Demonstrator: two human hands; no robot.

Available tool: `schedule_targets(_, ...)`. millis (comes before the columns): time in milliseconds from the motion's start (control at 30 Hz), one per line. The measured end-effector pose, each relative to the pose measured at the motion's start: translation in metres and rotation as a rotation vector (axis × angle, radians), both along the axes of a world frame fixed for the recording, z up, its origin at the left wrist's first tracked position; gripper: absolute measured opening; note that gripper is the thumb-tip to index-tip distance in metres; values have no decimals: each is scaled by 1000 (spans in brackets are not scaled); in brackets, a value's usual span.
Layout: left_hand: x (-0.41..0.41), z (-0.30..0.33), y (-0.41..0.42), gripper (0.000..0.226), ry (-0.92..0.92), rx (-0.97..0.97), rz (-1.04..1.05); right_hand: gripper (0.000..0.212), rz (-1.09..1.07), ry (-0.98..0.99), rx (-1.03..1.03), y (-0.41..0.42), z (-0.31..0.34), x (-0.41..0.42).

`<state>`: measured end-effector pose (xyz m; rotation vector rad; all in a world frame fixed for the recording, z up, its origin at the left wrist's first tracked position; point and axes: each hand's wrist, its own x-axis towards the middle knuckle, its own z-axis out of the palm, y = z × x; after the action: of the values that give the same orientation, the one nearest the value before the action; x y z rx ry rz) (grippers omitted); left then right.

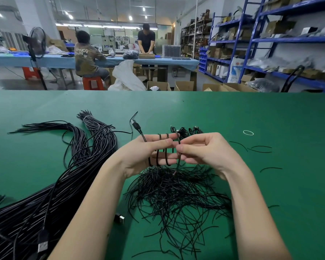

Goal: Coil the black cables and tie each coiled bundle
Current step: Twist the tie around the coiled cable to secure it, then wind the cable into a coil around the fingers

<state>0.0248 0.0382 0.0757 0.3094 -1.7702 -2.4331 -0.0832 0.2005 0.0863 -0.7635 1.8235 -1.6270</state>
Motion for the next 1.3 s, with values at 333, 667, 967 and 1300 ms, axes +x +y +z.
schedule_targets(333,-5,-2,11,32,-45,-87,-5,24,-15,450,54,-8,-6,6)
schedule_targets(667,-5,-2,8,21,32,-83,-60,54,-93,351,150,20,-4,-19)
schedule_targets(967,-10,-12,31,33,-2,-228,-348,26,276,-6,-158,-19,-15,7)
schedule_targets(1300,-17,-11,22,15,78,-173,-97,18,-255,87,-240,-39,-23,2)
